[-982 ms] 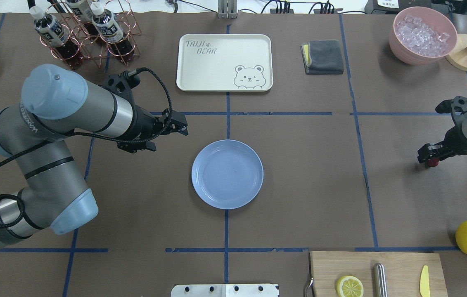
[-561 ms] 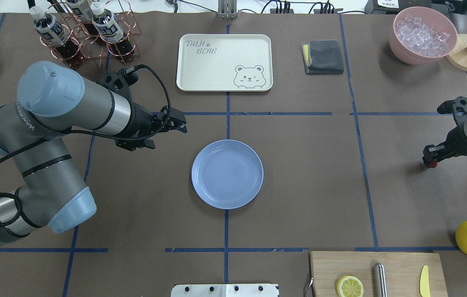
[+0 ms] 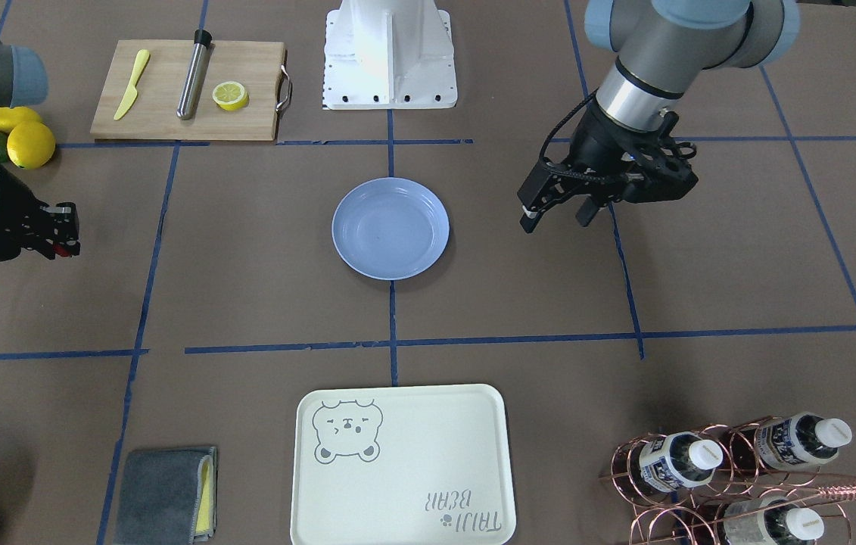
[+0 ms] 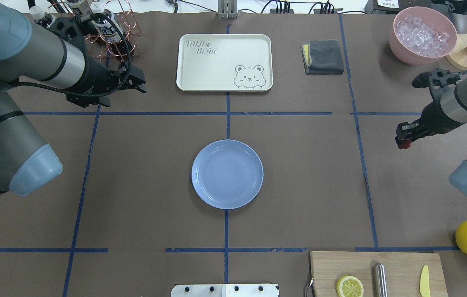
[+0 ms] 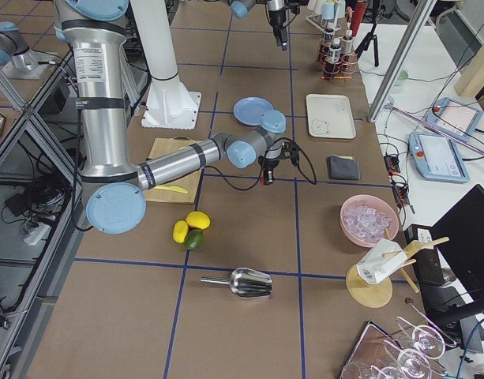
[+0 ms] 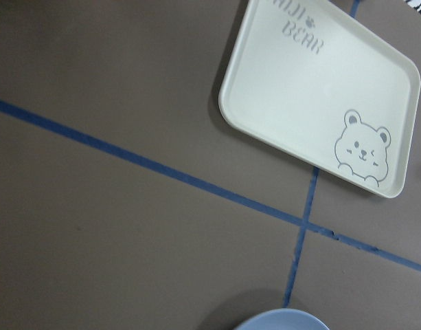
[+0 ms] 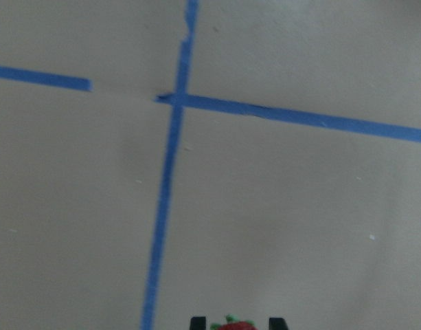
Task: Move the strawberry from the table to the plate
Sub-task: 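Carry the red strawberry over the plate with the right gripper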
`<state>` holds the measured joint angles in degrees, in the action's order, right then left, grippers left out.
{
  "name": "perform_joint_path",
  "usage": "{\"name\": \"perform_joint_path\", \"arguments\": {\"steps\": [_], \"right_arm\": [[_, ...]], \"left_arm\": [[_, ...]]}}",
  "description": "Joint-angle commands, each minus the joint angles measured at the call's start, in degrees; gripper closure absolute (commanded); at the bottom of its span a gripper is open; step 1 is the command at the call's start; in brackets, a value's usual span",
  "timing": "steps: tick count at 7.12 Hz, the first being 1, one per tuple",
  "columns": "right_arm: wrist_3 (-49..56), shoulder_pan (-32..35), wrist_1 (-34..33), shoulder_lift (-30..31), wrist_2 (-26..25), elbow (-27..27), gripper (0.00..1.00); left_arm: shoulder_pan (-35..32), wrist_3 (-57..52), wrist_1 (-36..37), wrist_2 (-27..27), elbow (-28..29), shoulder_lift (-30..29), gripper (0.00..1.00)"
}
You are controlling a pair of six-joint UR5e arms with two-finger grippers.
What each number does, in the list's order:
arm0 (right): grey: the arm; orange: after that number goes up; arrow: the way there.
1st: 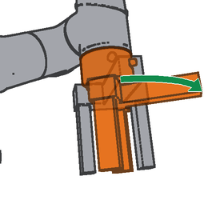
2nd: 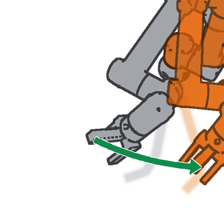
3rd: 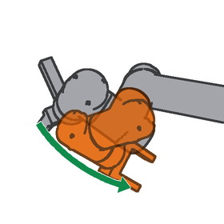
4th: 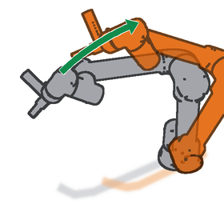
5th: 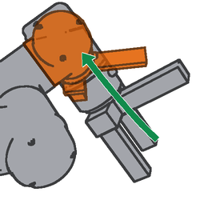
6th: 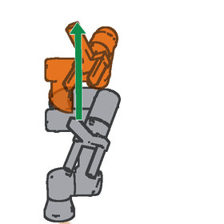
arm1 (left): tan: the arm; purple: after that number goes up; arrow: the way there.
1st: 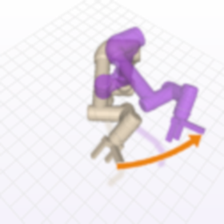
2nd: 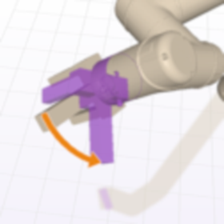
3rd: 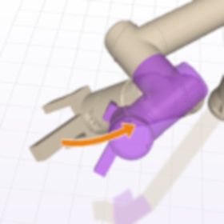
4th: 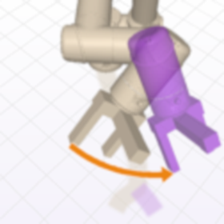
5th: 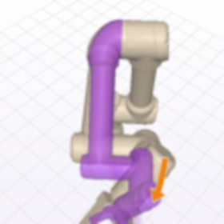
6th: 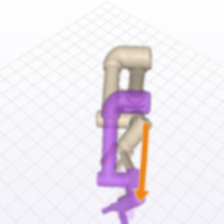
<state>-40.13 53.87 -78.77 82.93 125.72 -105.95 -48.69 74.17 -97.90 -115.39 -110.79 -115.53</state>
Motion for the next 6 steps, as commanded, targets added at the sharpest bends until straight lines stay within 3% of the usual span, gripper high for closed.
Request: {"name": "perform_joint_path", "arguments": {"steps": [1, 2, 3, 6], "right_arm": [[-10.3, -5.0, -5.3, -11.3, -0.2, -0.8, 1.00], [-15.4, -9.1, -9.9, -17.5, -0.8, -0.5, 1.00], [-17.6, -12.5, -13.3, -22.8, -4.7, 0.9, 1.00], [-27.8, -24.0, -13.1, -33.5, -15.7, 9.9, 1.00]], "left_arm": [[-3.6, -13.4, 4.6, 0.0, -1.6, 4.3, 0.00], [-6.3, -19.6, 4.6, 0.0, -2.1, 7.5, 0.00], [-8.9, -26.7, 4.6, 0.0, -2.0, 10.3, 0.00], [-16.8, -51.7, 4.6, 0.0, 0.1, 17.3, 0.00]]}}
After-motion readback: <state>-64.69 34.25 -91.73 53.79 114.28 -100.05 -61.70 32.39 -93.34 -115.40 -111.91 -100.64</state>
